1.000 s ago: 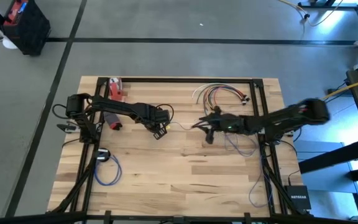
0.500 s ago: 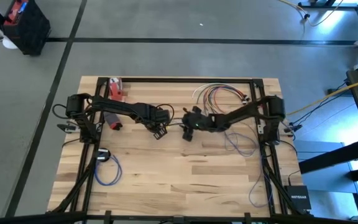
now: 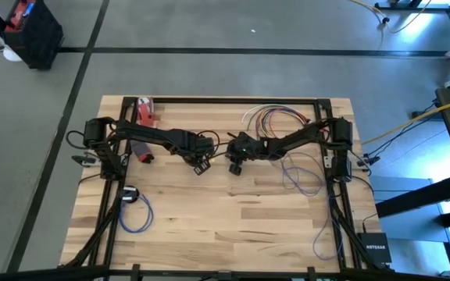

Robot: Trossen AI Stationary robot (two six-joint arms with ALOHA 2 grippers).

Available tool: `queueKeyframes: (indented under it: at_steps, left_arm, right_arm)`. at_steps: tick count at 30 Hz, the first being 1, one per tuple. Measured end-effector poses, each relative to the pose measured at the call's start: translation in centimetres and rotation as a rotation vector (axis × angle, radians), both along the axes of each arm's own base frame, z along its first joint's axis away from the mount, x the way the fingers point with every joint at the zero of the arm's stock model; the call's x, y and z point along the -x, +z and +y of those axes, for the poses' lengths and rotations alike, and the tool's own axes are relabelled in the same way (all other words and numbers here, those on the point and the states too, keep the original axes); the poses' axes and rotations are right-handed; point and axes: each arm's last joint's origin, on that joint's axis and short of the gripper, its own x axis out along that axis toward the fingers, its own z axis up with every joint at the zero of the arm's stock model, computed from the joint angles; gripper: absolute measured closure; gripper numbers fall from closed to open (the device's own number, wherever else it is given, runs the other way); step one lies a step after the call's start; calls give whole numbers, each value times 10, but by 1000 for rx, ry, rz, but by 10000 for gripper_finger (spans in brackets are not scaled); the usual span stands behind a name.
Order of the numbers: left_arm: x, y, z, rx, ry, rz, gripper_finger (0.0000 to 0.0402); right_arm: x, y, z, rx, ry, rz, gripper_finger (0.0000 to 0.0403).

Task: Coil cords
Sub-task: Uncoil the blue cable wire from the spool

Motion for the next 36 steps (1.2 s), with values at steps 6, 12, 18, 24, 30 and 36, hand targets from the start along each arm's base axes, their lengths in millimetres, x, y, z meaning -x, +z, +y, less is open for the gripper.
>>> queueKeyframes:
  at_steps: [6, 12, 18, 24, 30, 36]
  left_arm:
    - [0, 0, 0, 1, 0, 5, 402]
    - [1, 0, 0, 1, -4, 7, 402]
    - [1, 0, 0, 2, 4, 4, 402]
    - [0, 0, 0, 2, 5, 2, 401]
    - [0, 0, 0, 2, 5, 3, 402]
    - [0, 0, 0, 2, 5, 4, 402]
  right_arm:
    - [4, 3, 1, 59, 68, 66, 389]
    - [27, 17, 22, 126, 93, 154, 397]
    - [67, 38, 46, 200, 85, 181, 399]
    - [121, 51, 54, 203, -18, 174, 400]
    - [160, 58, 53, 165, -111, 130, 401]
    - [181, 69, 51, 195, -202, 99, 401]
